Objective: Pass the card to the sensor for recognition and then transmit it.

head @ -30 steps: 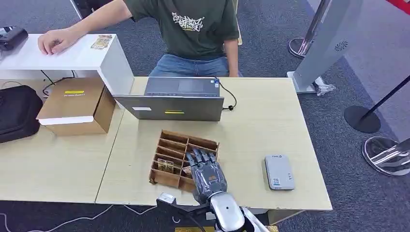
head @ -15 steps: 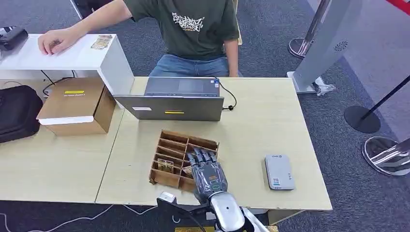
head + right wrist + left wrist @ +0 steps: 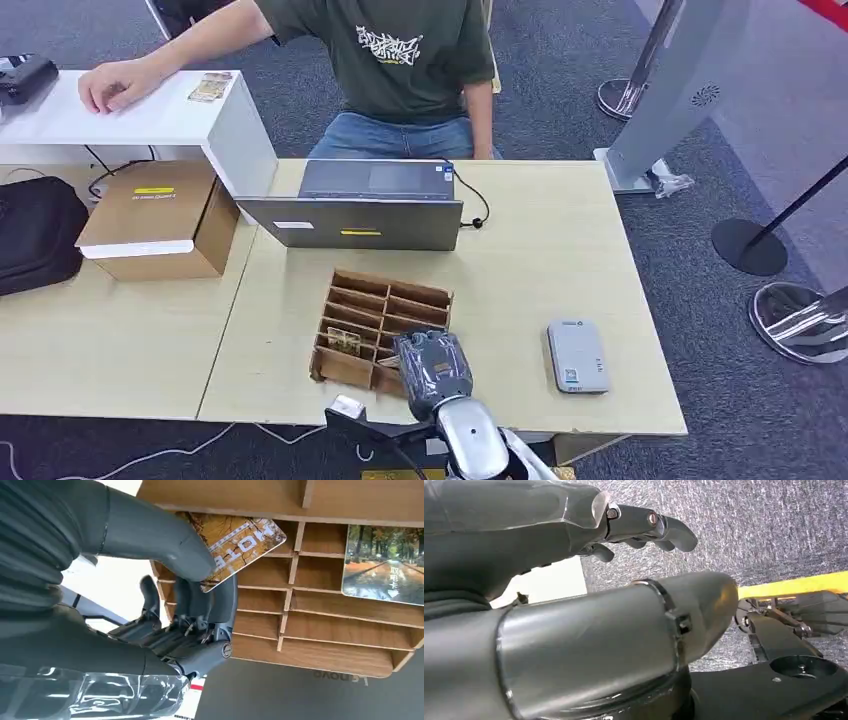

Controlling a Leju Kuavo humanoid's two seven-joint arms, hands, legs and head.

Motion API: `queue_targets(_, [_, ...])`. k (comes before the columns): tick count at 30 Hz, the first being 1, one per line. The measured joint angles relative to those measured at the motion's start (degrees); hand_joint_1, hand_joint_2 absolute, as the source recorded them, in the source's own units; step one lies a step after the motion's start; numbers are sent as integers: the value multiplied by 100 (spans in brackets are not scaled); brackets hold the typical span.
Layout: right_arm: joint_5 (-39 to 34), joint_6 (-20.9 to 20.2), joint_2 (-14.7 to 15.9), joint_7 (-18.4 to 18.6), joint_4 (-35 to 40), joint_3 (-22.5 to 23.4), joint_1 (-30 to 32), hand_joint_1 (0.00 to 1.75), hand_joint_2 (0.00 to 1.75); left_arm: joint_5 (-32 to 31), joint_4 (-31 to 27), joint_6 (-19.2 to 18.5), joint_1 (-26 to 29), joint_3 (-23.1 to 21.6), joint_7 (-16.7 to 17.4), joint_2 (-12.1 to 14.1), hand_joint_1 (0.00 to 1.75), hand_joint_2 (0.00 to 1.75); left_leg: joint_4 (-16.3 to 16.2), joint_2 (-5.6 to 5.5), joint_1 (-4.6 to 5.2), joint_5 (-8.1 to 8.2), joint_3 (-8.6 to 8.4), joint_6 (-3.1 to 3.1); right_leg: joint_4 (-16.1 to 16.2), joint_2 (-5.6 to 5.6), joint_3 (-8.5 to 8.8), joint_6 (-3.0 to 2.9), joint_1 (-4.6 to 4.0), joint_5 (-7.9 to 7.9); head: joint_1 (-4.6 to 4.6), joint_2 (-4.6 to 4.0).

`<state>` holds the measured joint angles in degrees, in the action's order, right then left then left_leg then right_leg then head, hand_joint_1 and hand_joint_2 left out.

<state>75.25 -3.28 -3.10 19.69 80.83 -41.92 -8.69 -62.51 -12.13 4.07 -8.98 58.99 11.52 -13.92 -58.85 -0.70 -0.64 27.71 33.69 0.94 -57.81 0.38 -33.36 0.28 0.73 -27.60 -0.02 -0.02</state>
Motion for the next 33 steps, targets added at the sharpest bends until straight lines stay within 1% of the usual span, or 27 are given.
queue_targets(7, [-7,0,4,0,0,0,3,173,175,-24,0,-31,-3,-4,61,2,0,0,0,0,0,0,0,0,0,0,0,0,0,0,0,2])
queue_targets(17, [-70,-22,4,-31,0,0,5,175,175,-9,0,-28,-3,-7,76,0,0,0,0,0,0,0,0,0,0,0,0,0,0,0,0,2])
queue_targets(27, [-63,319,4,-35,118,90,66,175,175,59,0,-13,4,-7,13,0,0,0,0,0,0,0,0,0,0,0,1,0,0,0,0,2])
queue_targets(33, [-33,411,4,-57,194,149,115,175,175,72,0,-13,5,-7,2,-2,0,0,0,0,0,0,0,0,0,0,0,0,0,0,0,2])
